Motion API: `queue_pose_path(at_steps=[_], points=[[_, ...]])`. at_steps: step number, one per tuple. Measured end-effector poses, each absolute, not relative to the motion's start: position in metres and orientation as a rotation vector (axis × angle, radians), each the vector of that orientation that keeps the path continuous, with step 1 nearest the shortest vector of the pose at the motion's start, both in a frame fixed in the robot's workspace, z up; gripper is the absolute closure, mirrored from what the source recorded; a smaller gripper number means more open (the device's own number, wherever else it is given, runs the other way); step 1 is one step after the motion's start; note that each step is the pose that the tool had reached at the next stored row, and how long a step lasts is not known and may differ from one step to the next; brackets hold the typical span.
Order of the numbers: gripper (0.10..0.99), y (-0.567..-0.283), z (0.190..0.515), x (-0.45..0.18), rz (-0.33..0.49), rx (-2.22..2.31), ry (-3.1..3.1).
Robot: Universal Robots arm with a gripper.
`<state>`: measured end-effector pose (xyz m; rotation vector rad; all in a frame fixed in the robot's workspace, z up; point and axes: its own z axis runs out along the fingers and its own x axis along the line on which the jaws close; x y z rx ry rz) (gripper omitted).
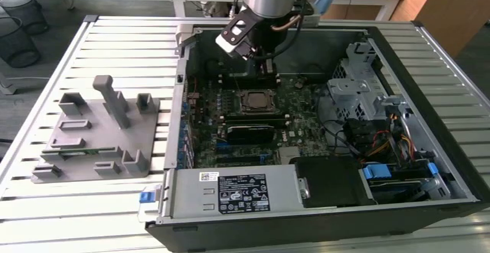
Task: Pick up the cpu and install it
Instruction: 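Install the first cpu locking lever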
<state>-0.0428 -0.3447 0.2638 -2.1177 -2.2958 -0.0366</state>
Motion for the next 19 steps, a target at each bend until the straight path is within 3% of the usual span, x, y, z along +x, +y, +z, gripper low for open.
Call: queue_pose_path(at_steps=[19], points=[[0.980,-0.345,0.298,-0.043,-0.037,-2.118,-2.296]])
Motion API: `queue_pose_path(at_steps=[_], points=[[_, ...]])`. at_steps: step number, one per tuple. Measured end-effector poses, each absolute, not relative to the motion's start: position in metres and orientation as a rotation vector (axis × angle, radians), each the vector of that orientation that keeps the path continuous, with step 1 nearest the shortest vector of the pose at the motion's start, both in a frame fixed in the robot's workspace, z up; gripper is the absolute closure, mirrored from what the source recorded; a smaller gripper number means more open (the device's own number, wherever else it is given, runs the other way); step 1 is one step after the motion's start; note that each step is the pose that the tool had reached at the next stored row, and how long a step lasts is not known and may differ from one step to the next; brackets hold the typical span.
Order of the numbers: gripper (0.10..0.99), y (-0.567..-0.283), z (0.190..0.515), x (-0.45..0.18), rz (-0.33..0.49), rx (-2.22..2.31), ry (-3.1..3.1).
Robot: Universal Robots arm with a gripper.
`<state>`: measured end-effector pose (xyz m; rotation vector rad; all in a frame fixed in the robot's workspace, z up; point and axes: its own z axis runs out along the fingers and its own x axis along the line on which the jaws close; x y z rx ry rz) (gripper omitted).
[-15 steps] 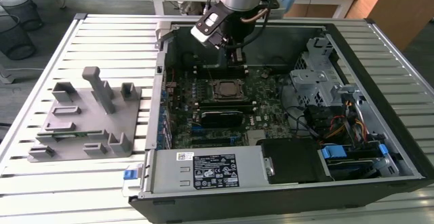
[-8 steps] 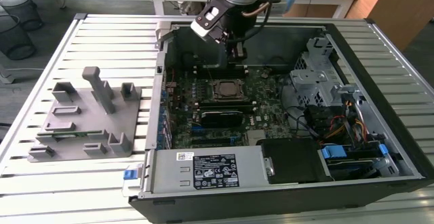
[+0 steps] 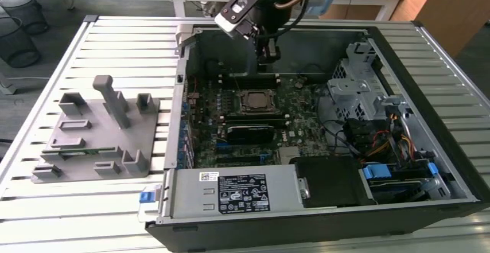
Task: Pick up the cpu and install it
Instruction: 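Install the first cpu locking lever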
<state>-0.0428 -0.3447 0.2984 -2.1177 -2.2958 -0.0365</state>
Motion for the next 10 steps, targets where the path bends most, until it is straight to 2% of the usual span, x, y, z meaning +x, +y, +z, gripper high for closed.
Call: queue_pose_path(at_steps=[10], points=[[0.980,-0.345,0.312,-0.043,-0.037,-2.105,-2.307]])
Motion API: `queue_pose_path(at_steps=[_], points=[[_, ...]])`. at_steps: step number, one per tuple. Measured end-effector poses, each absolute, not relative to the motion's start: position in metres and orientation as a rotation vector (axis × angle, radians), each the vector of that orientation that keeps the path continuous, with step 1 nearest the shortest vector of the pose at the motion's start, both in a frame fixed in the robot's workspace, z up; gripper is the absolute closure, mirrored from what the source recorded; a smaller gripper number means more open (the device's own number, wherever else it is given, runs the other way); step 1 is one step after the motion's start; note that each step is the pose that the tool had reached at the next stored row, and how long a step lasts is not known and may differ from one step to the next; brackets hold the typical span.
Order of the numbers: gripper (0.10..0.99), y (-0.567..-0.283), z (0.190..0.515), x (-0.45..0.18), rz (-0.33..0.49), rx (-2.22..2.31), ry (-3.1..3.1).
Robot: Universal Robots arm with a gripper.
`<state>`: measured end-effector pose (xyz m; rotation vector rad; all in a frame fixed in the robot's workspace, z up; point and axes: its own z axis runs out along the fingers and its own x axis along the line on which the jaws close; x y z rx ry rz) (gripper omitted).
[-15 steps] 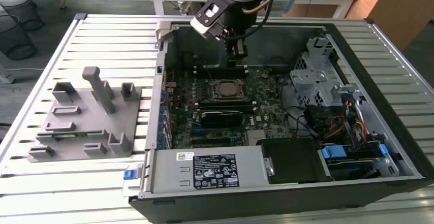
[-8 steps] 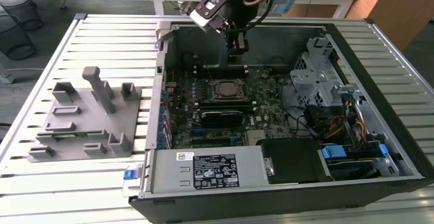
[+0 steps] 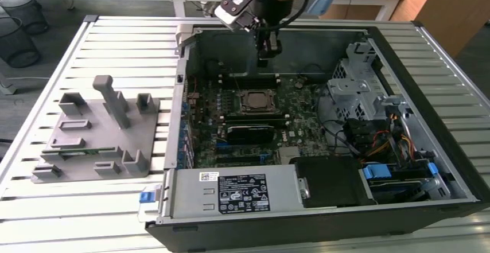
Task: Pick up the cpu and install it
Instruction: 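Install the first cpu locking lever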
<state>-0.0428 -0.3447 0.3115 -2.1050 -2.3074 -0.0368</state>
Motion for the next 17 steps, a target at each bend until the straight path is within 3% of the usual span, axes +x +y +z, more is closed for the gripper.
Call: queue_pose_path(at_steps=[17], points=[[0.980,-0.3447,0.3113,-0.0428,-0.030,-1.742,-2.590]])
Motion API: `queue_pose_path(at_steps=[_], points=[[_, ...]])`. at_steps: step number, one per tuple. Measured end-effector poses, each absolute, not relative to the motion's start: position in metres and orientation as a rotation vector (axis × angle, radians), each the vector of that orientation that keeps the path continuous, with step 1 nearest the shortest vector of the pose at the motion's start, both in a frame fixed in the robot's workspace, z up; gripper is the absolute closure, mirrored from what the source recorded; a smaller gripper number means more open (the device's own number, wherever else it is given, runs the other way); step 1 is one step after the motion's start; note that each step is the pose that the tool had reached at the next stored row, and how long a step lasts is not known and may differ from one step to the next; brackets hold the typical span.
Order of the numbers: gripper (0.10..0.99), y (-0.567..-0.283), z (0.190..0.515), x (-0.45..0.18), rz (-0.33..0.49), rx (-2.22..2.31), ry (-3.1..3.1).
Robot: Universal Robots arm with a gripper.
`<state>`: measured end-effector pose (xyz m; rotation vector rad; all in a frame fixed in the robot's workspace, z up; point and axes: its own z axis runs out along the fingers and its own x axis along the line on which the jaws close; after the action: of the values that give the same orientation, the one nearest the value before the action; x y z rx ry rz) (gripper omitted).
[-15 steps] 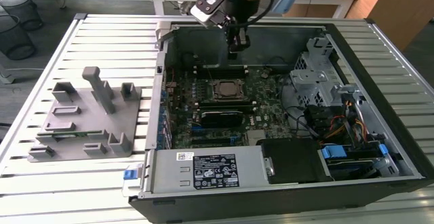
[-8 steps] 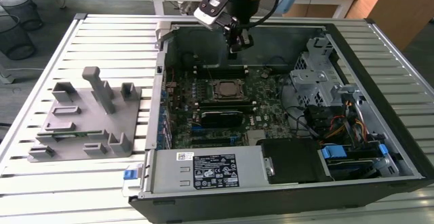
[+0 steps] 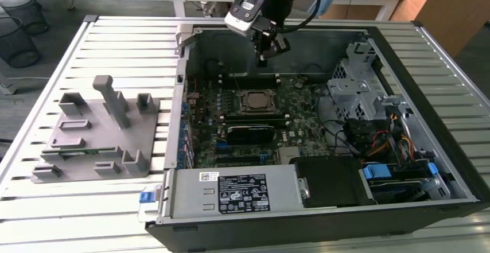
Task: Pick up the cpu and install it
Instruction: 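Install the first cpu locking lever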
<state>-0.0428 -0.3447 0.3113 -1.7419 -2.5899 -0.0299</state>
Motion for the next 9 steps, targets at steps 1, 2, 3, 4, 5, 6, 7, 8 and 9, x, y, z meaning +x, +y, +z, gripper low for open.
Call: queue_pose_path(at_steps=[1,2,3,4,5,6,7,8,9], points=[[0.980,-0.3447,0.3111,-0.0428,-0.030,-1.716,-2.607],[0.980,-0.3447,0.3111,-0.0428,-0.029,-1.693,-2.622],[0.980,-0.3447,0.3110,-0.0428,-0.029,-1.673,-2.635],[0.980,-0.3447,0.3110,-0.0428,-0.029,-1.654,-2.646],[0.980,-0.3447,0.3109,-0.0428,-0.028,-1.637,-2.657],[0.980,-0.3447,0.3107,-0.0428,-0.026,-1.620,-2.668],[0.980,-0.3447,0.3107,-0.0428,-0.023,-1.608,-2.676],[0.980,-0.3447,0.3107,-0.0429,-0.022,-1.597,-2.684],[0.980,-0.3447,0.3108,-0.0430,-0.021,-1.586,-2.690]])
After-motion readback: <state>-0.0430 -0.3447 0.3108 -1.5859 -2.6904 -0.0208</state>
